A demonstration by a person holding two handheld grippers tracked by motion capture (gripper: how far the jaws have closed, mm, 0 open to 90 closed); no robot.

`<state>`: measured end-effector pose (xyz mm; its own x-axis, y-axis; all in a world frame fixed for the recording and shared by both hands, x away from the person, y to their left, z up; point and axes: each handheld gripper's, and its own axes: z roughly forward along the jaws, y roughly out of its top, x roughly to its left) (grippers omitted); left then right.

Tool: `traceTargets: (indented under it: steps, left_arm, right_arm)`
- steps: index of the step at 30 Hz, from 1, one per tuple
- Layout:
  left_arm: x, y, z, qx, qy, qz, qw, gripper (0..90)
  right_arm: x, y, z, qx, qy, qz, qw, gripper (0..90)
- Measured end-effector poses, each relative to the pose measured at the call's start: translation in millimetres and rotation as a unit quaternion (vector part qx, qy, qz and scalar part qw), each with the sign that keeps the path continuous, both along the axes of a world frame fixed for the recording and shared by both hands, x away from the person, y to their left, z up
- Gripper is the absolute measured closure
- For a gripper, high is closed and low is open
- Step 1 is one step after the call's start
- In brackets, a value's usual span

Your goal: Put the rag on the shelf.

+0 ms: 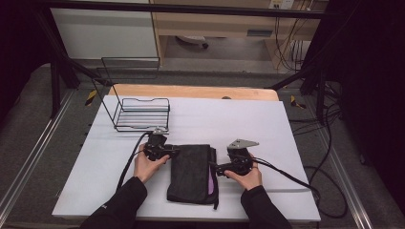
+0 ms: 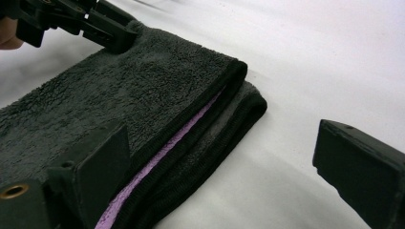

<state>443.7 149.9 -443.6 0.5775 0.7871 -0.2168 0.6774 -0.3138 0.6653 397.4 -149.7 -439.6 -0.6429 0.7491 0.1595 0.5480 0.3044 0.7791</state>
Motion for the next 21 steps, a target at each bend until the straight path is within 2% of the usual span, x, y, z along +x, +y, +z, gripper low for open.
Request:
traceTargets:
  steps: [6, 11, 12, 16, 21]
  left_arm:
    - [1.4, 0.5, -1.2, -0.013, 0.02, -0.005, 0.9997, 70.0]
    - [0.0, -1.6, -1.4, -0.01, 0.016, -0.007, 0.9998, 75.3]
    - [-0.2, -1.7, -1.3, -0.008, 0.016, -0.009, 0.9998, 76.2]
    - [-1.4, -3.1, -1.1, -0.004, 0.011, -0.008, 0.9999, 76.9]
    - [-1.9, -3.4, -1.4, -0.001, 0.006, -0.012, 0.9999, 76.8]
  right_arm:
    - [2.6, -0.8, 2.9, 0.014, -0.004, -0.007, 0.9999, 4.2]
    - [14.5, 1.7, 3.2, 0.022, -0.012, -0.019, 0.9995, 3.0]
    - [23.7, 6.0, 3.2, 0.022, -0.005, -0.03, 0.9993, 4.4]
    - [35.7, 15.2, -0.3, 0.017, 0.007, -0.027, 0.9995, 8.4]
    - [45.1, 23.2, -12.0, 0.009, 0.034, -0.035, 0.9988, 19.2]
